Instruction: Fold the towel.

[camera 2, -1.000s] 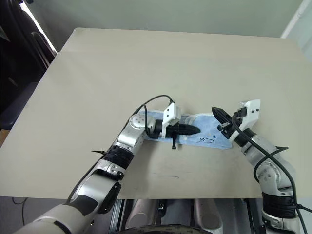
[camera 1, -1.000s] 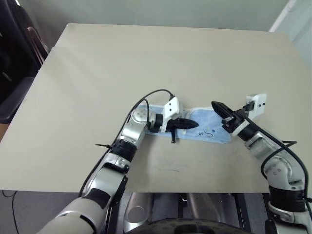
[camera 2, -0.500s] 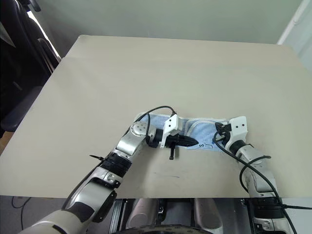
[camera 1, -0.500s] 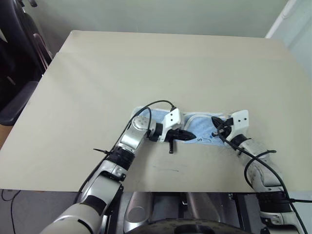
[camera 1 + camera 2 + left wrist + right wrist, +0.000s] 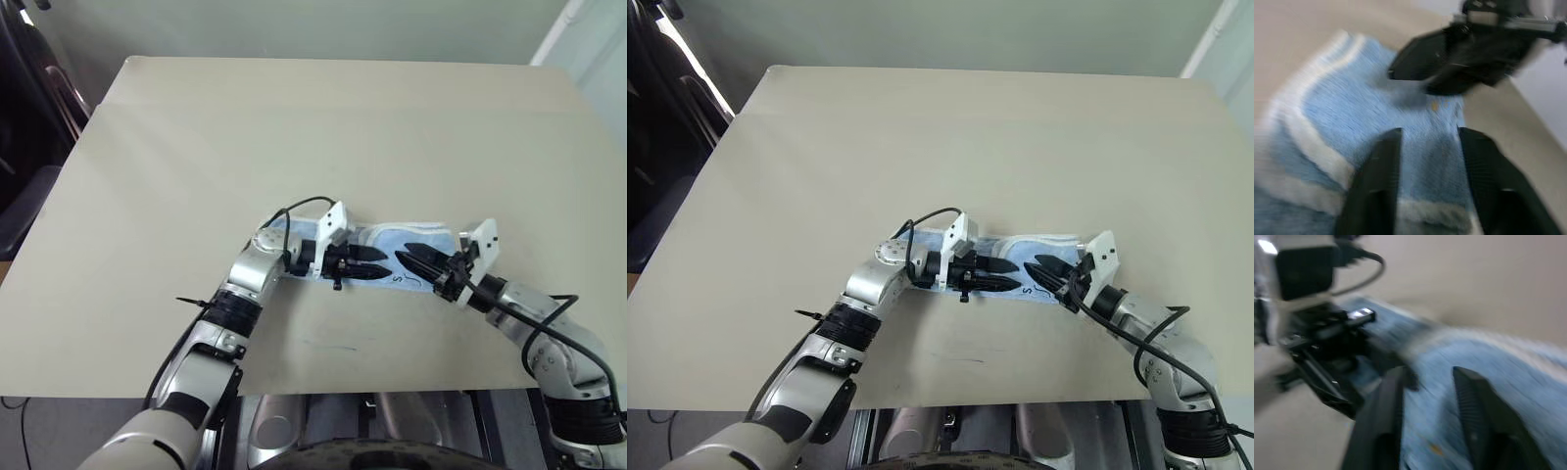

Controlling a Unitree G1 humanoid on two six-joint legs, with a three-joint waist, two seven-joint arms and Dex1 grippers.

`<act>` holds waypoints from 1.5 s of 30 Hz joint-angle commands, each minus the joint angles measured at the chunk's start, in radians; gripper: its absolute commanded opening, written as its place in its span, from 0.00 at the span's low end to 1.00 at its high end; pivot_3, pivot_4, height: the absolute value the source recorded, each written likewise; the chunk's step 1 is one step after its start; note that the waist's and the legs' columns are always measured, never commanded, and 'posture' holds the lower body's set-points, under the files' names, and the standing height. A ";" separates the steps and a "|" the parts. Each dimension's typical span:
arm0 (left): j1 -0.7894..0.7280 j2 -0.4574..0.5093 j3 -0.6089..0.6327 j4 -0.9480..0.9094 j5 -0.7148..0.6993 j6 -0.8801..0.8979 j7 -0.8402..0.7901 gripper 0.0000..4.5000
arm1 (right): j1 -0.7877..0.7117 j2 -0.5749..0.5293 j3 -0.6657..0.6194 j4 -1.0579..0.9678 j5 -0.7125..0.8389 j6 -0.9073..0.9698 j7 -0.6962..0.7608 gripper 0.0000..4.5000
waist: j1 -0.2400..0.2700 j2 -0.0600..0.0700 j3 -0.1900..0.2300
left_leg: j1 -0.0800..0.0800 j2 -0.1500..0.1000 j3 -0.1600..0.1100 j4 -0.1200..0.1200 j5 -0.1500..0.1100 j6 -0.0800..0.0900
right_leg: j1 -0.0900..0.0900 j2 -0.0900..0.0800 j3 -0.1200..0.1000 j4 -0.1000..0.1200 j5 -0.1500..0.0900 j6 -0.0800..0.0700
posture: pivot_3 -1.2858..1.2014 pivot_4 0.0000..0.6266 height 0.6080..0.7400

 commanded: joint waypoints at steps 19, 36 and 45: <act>0.094 0.323 0.600 -0.359 -0.506 0.683 0.368 1.00 | -0.173 -0.117 -0.019 -0.133 0.146 0.109 0.057 0.99 | -0.004 -0.003 0.002 | 0.001 0.000 0.002 -0.015 0.008 -0.002 | -0.006 -0.001 0.000 0.000 0.005 -0.013 | 0.52 0.24 0.68; 0.350 0.377 0.978 -0.205 -1.223 1.168 1.158 1.00 | -0.265 -0.020 0.113 -0.038 0.045 0.087 0.068 0.99 | -0.002 -0.012 0.005 | 0.016 0.002 -0.001 -0.036 0.022 -0.018 | -0.003 0.002 -0.002 0.002 0.004 -0.024 | 0.52 0.24 0.68; 0.482 0.443 0.706 -0.242 -1.662 0.892 1.525 1.00 | -0.246 -0.014 0.100 -0.040 0.031 0.086 0.051 0.99 | 0.000 -0.013 0.006 | 0.017 0.002 -0.002 -0.036 0.022 -0.027 | -0.003 0.008 -0.002 0.002 0.003 -0.024 | 0.52 0.24 0.68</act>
